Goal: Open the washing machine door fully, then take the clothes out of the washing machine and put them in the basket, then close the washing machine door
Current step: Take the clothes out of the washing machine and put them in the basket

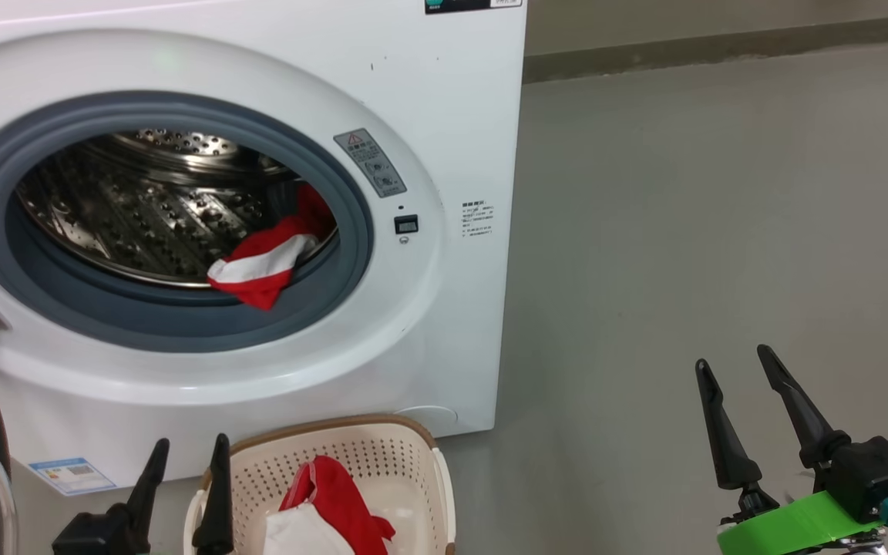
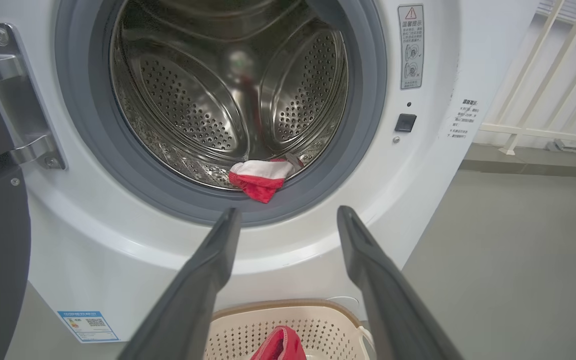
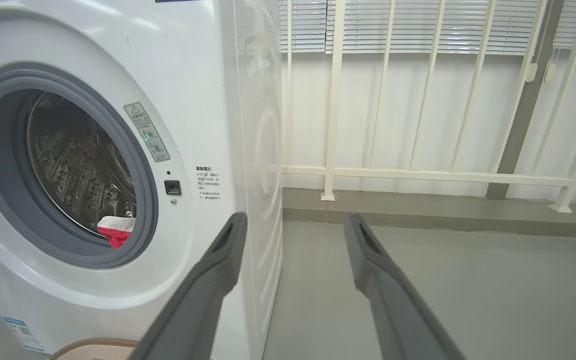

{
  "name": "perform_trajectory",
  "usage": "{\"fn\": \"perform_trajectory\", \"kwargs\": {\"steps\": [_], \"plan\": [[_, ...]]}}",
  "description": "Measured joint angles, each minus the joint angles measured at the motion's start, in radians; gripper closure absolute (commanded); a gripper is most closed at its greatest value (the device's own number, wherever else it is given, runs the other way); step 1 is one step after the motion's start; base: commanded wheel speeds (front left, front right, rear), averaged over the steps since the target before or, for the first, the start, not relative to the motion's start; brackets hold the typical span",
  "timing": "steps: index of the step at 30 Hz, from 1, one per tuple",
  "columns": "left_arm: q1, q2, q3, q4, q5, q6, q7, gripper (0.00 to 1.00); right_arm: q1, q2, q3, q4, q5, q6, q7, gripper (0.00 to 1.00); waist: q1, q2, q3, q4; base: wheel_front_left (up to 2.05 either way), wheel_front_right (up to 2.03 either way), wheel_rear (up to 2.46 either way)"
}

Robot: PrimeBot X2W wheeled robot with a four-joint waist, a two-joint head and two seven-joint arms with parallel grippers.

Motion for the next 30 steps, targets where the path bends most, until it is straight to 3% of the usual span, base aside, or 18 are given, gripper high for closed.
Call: {"fn": "perform_trajectory", "kwargs": {"steps": [5,17,30], "plan": [[-0.056,0.000,-0.001,0.028,0.000,0.000,0.000,0.00,-0.002,-0.001,0.006,-0.006,0.000,0.000,0.000,0.00,0.0000,0.0000,0.030,0.004,0.00,0.00,0.00],[-0.360,0.003,-0.003,0.095,-0.002,0.000,0.000,0.00,-0.128,-0.025,0.032,-0.031,0.000,0.000,0.000,0.00,0.0000,0.0000,0.185,0.017,0.00,0.00,0.00],[-0.666,0.050,-0.002,0.285,-0.036,0.000,-0.005,0.00,-0.248,-0.025,0.064,-0.034,-0.001,0.000,0.000,0.00,0.0000,0.0000,0.368,0.009,0.00,0.00,0.00]]}}
